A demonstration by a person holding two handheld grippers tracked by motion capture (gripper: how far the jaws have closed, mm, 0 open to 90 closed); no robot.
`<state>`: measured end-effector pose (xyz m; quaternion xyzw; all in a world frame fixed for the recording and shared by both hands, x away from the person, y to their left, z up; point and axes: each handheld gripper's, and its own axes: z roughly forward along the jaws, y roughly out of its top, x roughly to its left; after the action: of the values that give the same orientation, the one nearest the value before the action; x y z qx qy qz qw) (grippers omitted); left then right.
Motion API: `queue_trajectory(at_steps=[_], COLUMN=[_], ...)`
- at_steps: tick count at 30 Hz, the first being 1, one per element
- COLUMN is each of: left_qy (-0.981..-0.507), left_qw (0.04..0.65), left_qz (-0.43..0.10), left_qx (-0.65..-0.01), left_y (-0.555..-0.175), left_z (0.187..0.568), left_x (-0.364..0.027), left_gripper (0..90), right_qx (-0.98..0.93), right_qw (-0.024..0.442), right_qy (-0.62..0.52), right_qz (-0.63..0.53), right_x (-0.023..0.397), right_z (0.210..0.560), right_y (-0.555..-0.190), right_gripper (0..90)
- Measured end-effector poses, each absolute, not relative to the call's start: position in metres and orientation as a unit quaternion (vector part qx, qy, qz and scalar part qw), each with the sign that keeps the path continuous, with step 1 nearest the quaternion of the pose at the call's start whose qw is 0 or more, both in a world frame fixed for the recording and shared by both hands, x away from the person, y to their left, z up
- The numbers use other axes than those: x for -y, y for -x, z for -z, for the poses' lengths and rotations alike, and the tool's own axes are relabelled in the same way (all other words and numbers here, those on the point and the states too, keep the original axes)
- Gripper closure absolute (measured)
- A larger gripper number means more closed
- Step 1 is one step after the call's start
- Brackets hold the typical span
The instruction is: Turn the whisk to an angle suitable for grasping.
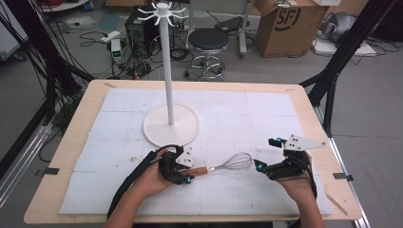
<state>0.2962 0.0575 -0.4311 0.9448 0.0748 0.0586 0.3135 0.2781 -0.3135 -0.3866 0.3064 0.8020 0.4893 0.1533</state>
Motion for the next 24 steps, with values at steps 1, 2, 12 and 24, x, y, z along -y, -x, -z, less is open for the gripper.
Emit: queue_trajectory(at_steps=[1,2,12,24], left_qy=[-0.944,-0.943,-0.937,-0.931], left_qw=[0.315,0.316,0.327,0.326], left_qz=[-0.061,-0.06,-0.055,-0.077], left_qx=[-0.077,-0.079,-0.112,-0.145], left_y=[-0.295,-0.294,-0.294,-0.3], left_z=[0.432,0.432,0.434,0.435], left_x=[-0.059,-0.061,-0.086,-0.104], left_gripper=[54.5,53.5,49.4,46.3], right_qx=[-0.802,-0.802,-0.801,-0.801], right_qw=[0.153,0.153,0.154,0.154], right_qy=[-0.306,-0.306,-0.306,-0.306], right_qz=[-0.489,-0.489,-0.491,-0.491], right_x=[0.313,0.313,0.314,0.314], right_z=[0.387,0.387,0.387,0.387], right_y=[-0.278,-0.278,-0.277,-0.277], right_gripper=[1.7,1.7,1.7,1.7])
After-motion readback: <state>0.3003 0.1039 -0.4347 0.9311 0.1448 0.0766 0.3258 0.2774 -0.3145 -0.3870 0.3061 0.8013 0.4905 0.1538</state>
